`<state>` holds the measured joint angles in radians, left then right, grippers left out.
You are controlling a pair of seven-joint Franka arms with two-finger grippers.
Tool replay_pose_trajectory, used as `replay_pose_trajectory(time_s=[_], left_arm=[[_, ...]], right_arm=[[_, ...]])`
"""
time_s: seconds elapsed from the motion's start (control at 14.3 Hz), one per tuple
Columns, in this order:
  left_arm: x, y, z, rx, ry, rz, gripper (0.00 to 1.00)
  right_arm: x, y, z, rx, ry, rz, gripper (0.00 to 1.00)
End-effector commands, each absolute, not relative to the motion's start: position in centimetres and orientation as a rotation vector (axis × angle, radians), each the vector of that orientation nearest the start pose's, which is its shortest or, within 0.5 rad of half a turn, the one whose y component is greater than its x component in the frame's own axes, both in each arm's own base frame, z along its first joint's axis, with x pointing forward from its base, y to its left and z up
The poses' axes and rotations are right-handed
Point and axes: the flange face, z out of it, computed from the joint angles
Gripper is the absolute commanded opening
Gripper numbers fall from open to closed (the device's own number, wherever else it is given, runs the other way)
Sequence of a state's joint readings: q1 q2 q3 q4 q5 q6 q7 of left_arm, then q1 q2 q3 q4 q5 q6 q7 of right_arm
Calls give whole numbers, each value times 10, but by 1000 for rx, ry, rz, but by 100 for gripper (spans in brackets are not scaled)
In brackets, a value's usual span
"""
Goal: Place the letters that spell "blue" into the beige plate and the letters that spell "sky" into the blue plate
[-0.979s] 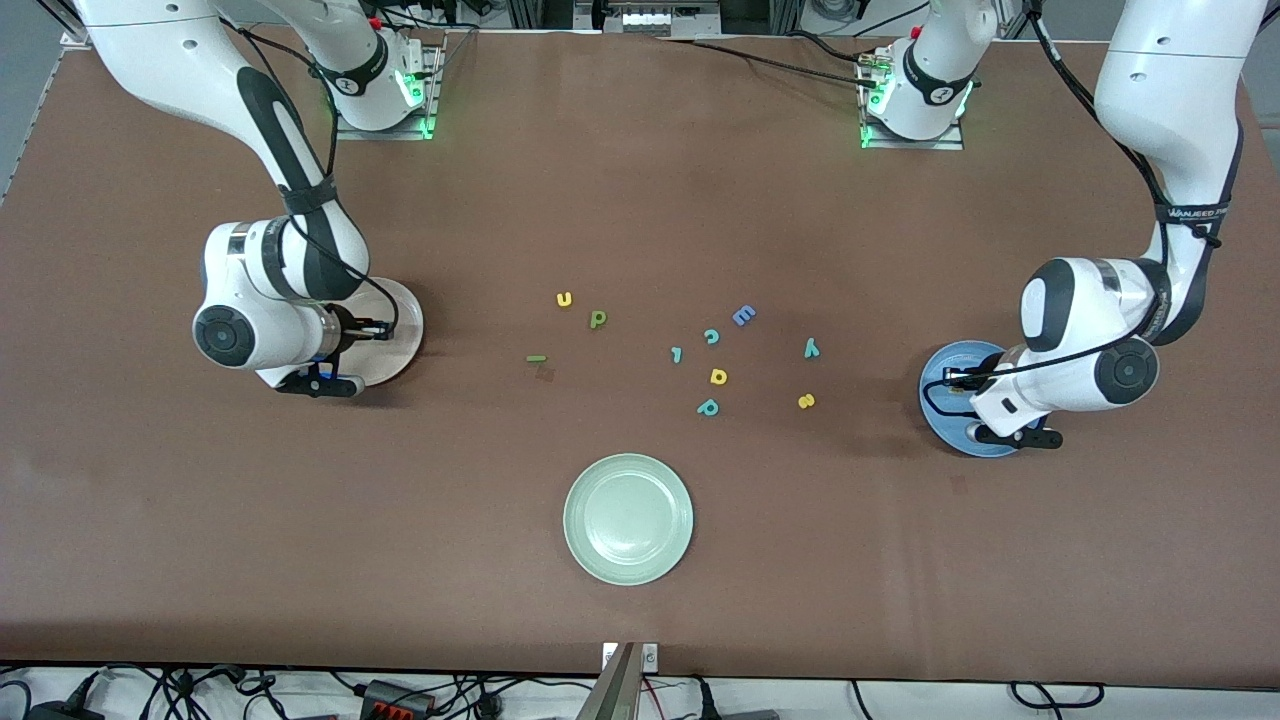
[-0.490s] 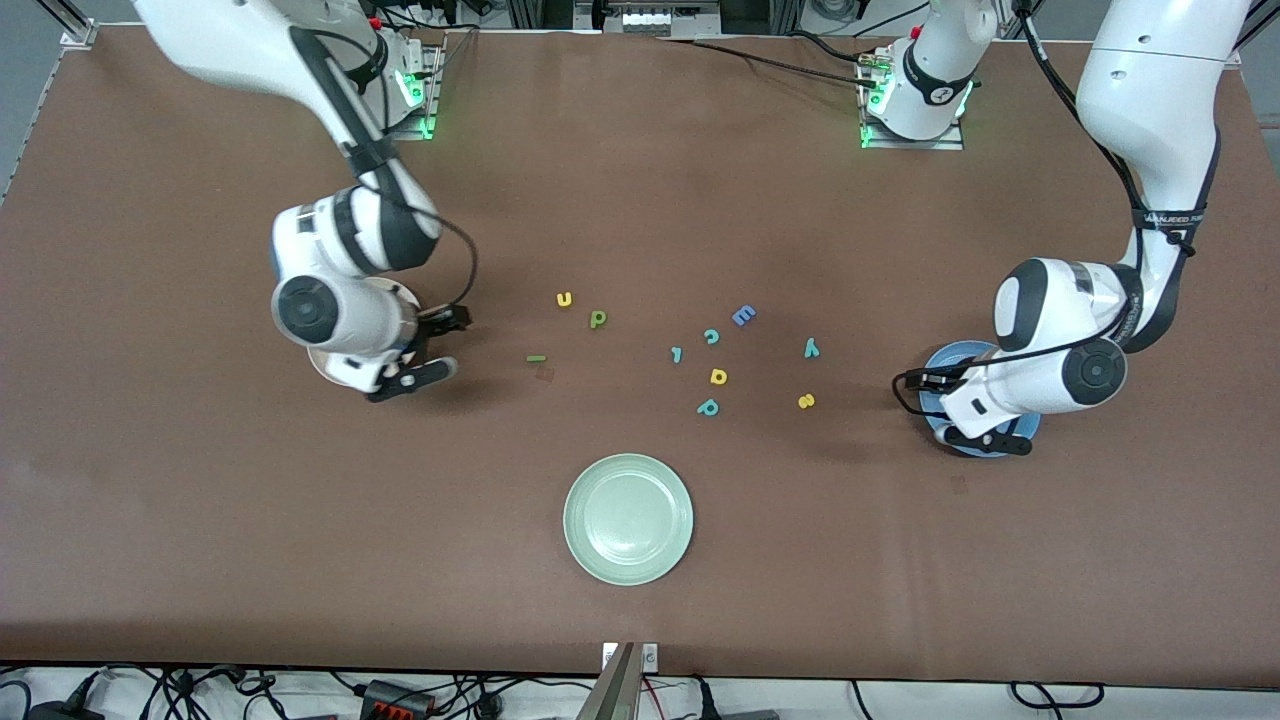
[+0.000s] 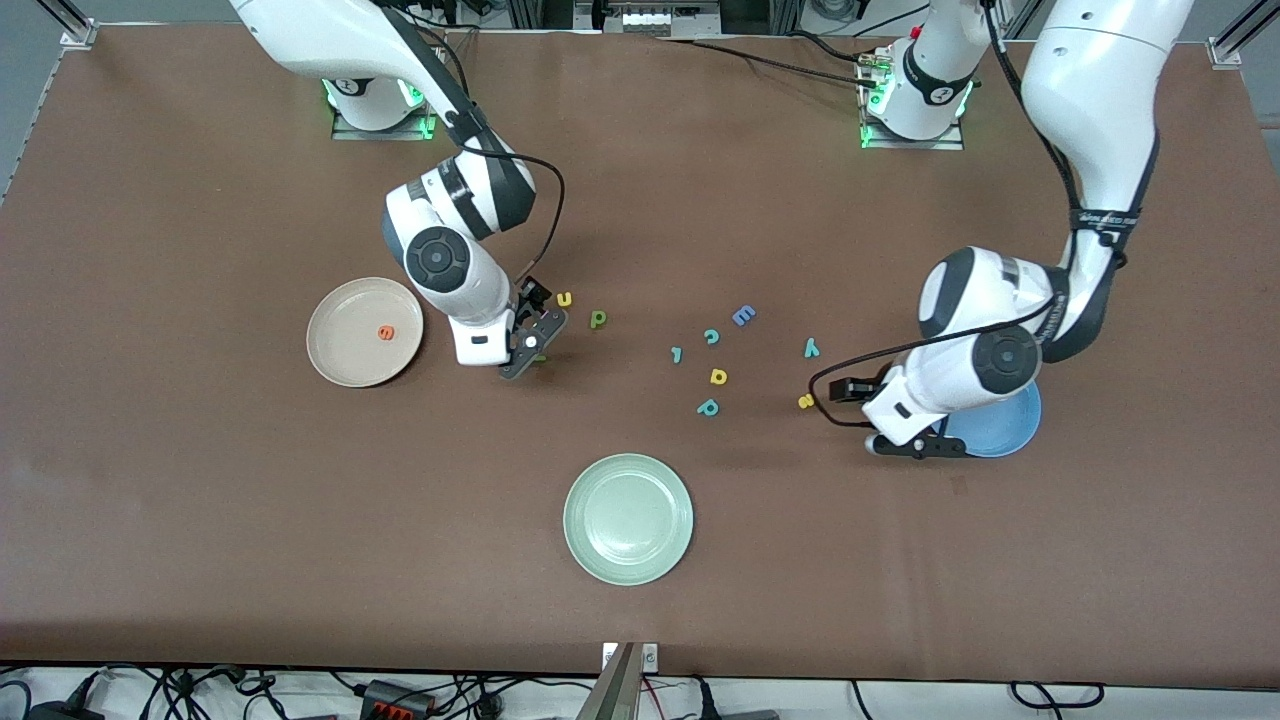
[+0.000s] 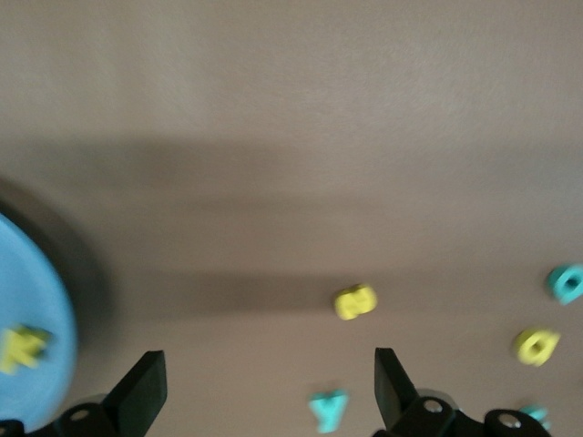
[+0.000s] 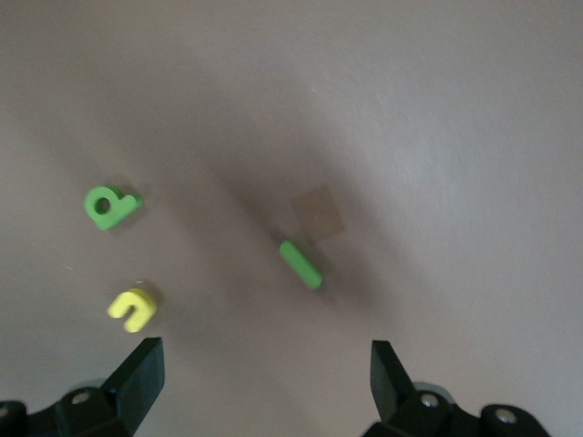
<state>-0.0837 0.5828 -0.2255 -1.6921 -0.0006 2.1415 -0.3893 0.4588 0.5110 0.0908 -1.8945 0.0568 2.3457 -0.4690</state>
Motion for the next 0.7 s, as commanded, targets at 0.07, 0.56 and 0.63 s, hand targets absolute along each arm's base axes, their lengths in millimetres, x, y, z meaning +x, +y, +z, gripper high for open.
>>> replay_pose_trajectory(time_s=[0.07,0.56,0.63], left_arm=[[638,-221,220,-3140,-504,304,100],[635,-224,184,-3150,-511,312,71],[634,-225,179,-3150,-510,317,70]], right_arm=[[549,319,203,-2515,-1759,-2,92],[551,325,189,-2382,-1955,-100,71],[550,326,187,-2362,-1979,-96,70]])
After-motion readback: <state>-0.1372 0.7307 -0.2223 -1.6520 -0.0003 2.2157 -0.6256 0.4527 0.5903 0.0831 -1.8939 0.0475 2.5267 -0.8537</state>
